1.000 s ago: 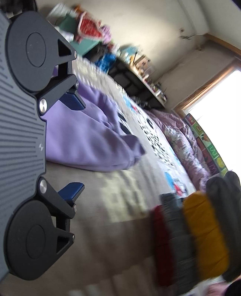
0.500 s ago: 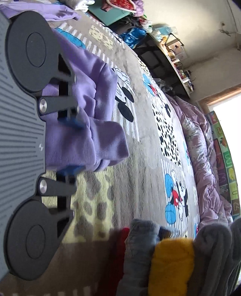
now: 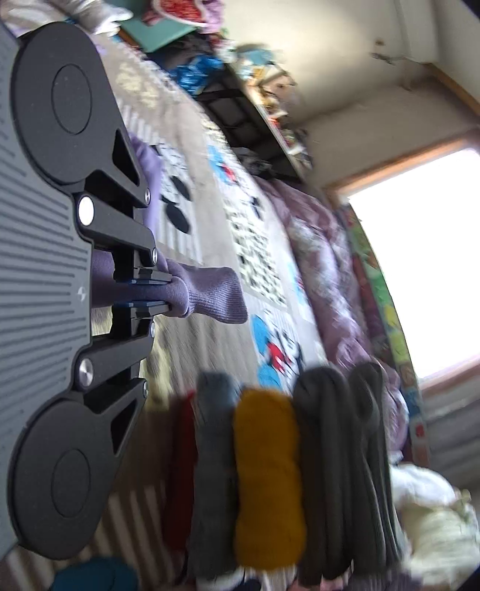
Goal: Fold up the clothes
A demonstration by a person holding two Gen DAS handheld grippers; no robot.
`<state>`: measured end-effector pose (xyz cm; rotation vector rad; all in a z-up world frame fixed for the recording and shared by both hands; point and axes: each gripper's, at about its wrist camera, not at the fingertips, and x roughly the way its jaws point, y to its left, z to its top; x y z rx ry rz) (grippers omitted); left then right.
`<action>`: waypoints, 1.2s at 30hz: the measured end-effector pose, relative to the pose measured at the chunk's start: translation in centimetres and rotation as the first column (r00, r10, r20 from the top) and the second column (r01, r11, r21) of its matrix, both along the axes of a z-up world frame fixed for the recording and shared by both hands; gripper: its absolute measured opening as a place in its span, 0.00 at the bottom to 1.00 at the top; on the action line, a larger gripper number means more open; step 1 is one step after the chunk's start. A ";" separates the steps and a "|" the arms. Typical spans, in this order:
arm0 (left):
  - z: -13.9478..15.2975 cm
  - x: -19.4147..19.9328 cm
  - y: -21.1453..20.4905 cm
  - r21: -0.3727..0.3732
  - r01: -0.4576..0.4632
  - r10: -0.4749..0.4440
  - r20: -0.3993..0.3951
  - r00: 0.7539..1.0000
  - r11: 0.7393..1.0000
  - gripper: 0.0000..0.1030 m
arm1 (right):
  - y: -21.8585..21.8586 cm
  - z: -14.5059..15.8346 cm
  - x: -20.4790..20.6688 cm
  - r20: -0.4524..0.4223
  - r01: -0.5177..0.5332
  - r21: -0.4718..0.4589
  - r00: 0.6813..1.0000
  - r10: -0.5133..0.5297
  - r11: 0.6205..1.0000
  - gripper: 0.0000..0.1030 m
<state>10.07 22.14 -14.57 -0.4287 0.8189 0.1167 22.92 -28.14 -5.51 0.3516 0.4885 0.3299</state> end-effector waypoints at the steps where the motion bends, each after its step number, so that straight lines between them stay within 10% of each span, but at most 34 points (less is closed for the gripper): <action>1: 0.1 -0.5 -0.1 0.001 -0.002 0.002 -0.002 1.000 1.000 1.00 | -0.9 0.2 -0.7 0.008 0.018 0.013 1.000 -0.018 1.000 0.10; 19: 0.7 -3.5 -3.0 0.048 0.038 -0.036 -0.051 0.998 0.998 1.00 | -15.9 -1.7 -13.0 0.012 0.343 0.206 0.936 -0.353 0.916 0.09; 30: 0.7 -3.9 -4.6 0.066 0.070 -0.065 -0.064 0.996 0.995 1.00 | -23.3 -3.7 -20.5 -0.036 0.483 0.360 0.862 -0.506 0.798 0.04; 36: 1.3 -4.4 -4.7 0.068 0.035 -0.032 -0.043 0.999 0.997 1.00 | -24.7 -5.8 -22.3 -0.104 0.530 0.304 0.844 -0.525 0.792 0.07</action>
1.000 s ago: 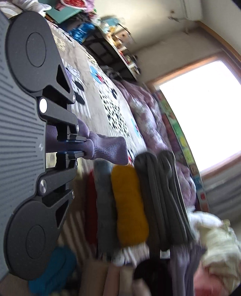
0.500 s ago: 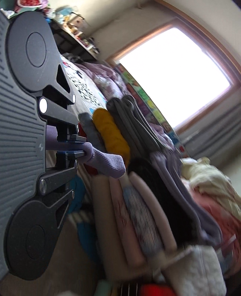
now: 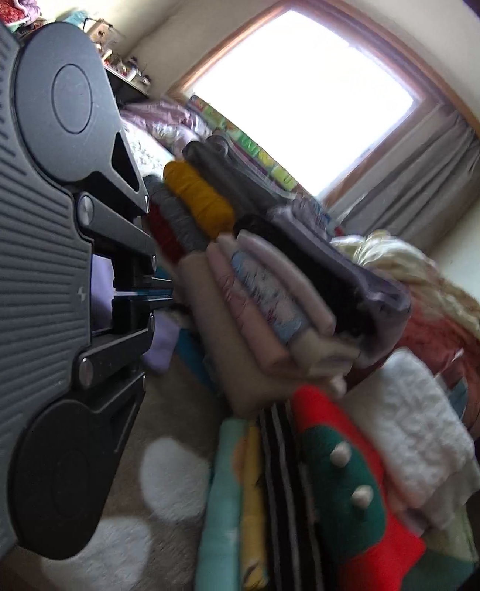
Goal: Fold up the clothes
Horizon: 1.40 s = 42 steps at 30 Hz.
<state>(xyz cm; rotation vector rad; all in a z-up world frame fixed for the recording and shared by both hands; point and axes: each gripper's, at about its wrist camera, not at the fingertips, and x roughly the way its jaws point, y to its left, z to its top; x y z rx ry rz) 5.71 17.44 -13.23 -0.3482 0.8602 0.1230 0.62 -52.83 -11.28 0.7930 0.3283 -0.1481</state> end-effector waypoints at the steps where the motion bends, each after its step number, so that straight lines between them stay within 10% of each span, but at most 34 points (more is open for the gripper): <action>1: 0.3 -0.2 -0.1 0.004 -0.008 0.007 0.009 1.000 1.000 1.00 | 0.0 -0.3 -0.2 -0.007 -0.007 0.012 1.000 0.007 1.000 0.08; 3: 1.1 -0.6 -0.5 0.032 -0.012 0.011 0.032 0.999 0.999 1.00 | 0.4 -1.2 0.1 -0.053 -0.027 0.041 0.998 0.029 0.999 0.13; 7: 3.7 -1.3 -2.0 0.118 0.013 -0.024 0.098 0.995 0.993 1.00 | 1.0 -3.2 1.5 -0.102 -0.005 0.101 0.995 0.016 0.995 0.69; 15: 7.4 -0.6 -9.6 0.159 0.229 -0.260 0.213 0.942 0.960 1.00 | 0.8 -6.5 4.6 -0.122 0.057 0.284 0.992 -0.023 0.957 0.68; 18: 6.7 1.0 -14.4 0.156 0.344 -0.371 0.211 0.904 0.926 1.00 | 0.5 -7.1 6.1 -0.080 0.039 0.333 0.997 -0.013 0.942 0.49; 20: 5.7 1.9 -17.7 0.169 0.415 -0.444 0.201 0.873 0.894 0.99 | 0.7 -6.6 6.6 -0.040 0.011 0.304 0.999 0.001 0.952 0.16; 24: 3.6 3.1 -23.8 0.173 0.542 -0.568 0.206 0.797 0.823 0.99 | 1.1 -3.8 4.7 0.146 -0.015 0.231 0.989 -0.020 0.973 0.15; 28: 1.4 4.0 -27.9 0.205 0.606 -0.639 0.198 0.744 0.769 0.98 | 0.3 -5.0 5.1 0.033 0.007 0.149 0.999 -0.012 0.989 0.15; 36: -0.9 3.5 -26.7 0.164 0.610 -0.631 0.157 0.760 0.776 0.98 | -0.7 -6.4 3.3 -0.087 0.147 0.066 0.986 -0.141 0.987 0.32; 42: 0.7 2.9 -23.3 0.105 0.510 -0.519 0.249 0.818 0.854 0.94 | 2.8 -2.5 2.6 0.016 0.001 -0.041 1.000 0.000 0.999 0.32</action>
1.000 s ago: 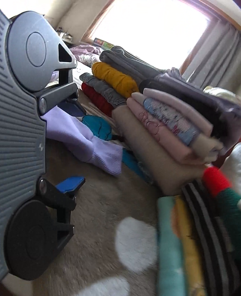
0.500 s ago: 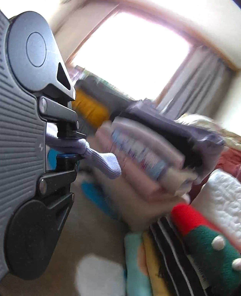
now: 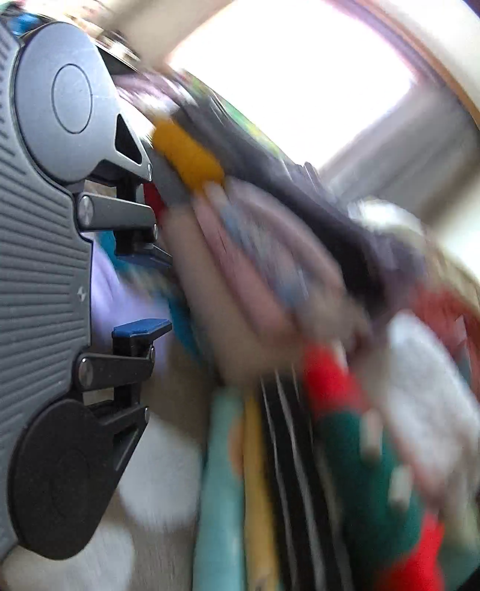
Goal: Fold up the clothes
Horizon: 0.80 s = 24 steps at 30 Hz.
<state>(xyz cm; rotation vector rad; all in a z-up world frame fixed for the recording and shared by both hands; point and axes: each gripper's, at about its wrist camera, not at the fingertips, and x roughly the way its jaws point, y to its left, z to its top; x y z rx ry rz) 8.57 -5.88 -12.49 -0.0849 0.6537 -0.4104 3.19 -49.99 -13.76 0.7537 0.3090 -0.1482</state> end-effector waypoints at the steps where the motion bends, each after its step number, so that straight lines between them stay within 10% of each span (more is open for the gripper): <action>1: 0.2 0.1 1.0 -0.013 -0.039 0.039 0.003 0.999 0.999 0.90 | 1.5 0.7 0.0 0.009 -0.070 -0.014 0.997 0.070 0.997 0.32; 9: 0.3 1.2 8.6 -0.018 -0.329 0.329 -0.015 0.944 0.944 0.79 | 18.2 1.6 0.9 -0.003 -0.598 -0.070 0.801 0.599 0.799 0.32; 12: -2.0 2.0 9.9 0.067 -0.361 0.366 -0.098 0.925 0.930 0.78 | 22.7 -1.8 1.4 -0.227 -0.689 -0.084 0.717 0.659 0.720 0.31; 15: -0.5 0.8 11.5 -0.004 -0.371 0.370 -0.056 0.927 0.929 0.79 | 21.9 -3.7 -0.2 -0.215 -0.664 -0.084 0.740 0.637 0.743 0.14; 21: 1.2 0.9 19.4 -0.150 -0.558 0.551 -0.087 0.830 0.816 0.79 | 19.9 -2.7 -0.4 -0.158 -0.633 -0.054 0.769 0.620 0.772 0.26; 24: 2.3 2.1 21.4 -0.199 -0.555 0.546 -0.103 0.831 0.808 0.78 | 19.7 -1.7 -0.6 -0.143 -0.632 -0.049 0.771 0.621 0.774 0.31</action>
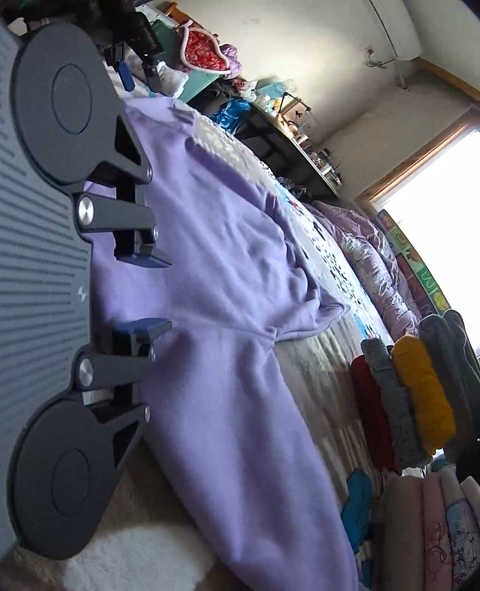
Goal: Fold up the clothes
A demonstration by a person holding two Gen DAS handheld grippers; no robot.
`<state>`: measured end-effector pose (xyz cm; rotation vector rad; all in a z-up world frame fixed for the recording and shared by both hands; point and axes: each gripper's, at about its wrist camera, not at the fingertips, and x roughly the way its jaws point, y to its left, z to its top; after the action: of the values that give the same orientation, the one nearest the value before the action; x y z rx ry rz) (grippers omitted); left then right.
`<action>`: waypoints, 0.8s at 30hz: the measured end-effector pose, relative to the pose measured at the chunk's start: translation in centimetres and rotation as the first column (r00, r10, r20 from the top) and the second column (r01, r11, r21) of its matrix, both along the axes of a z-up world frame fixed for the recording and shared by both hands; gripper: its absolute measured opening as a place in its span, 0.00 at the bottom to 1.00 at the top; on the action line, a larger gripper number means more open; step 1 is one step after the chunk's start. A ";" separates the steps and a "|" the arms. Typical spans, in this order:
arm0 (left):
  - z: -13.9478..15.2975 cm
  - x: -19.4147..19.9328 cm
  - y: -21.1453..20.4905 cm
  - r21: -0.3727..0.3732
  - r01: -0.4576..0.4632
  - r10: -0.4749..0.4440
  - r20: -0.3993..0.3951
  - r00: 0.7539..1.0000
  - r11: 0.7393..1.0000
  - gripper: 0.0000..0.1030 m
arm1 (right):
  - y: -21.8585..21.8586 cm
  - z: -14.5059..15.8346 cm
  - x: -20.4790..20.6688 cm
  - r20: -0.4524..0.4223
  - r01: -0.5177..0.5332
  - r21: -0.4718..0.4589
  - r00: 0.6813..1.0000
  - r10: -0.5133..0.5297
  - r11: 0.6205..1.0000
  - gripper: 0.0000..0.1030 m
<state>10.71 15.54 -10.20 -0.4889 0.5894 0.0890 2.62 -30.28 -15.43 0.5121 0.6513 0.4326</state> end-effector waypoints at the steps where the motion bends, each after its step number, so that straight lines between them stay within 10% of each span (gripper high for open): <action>1: 0.5 0.7 -0.4 0.010 0.026 -0.026 0.007 1.000 1.000 0.78 | 0.4 0.3 0.3 0.009 -0.014 0.003 1.000 0.014 1.000 0.32; 8: 1.8 7.2 -6.3 0.140 0.354 -0.349 -0.061 0.935 0.925 0.41 | 3.0 3.0 5.5 0.012 -0.121 -0.056 0.992 0.122 0.991 0.32; 14: -0.3 14.1 -8.2 0.188 0.494 -0.458 -0.206 0.865 0.849 0.34 | 4.7 3.3 13.9 -0.052 -0.170 -0.150 0.985 0.164 0.974 0.31; 24: -2.0 23.4 -2.9 -0.051 0.377 -0.378 -0.237 0.895 0.925 0.29 | 2.9 1.5 21.3 -0.141 -0.170 -0.162 0.979 0.147 0.972 0.29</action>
<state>34.14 12.68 -12.19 -0.3611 0.9172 -0.2276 23.88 -27.35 -13.93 0.3252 0.8502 0.4916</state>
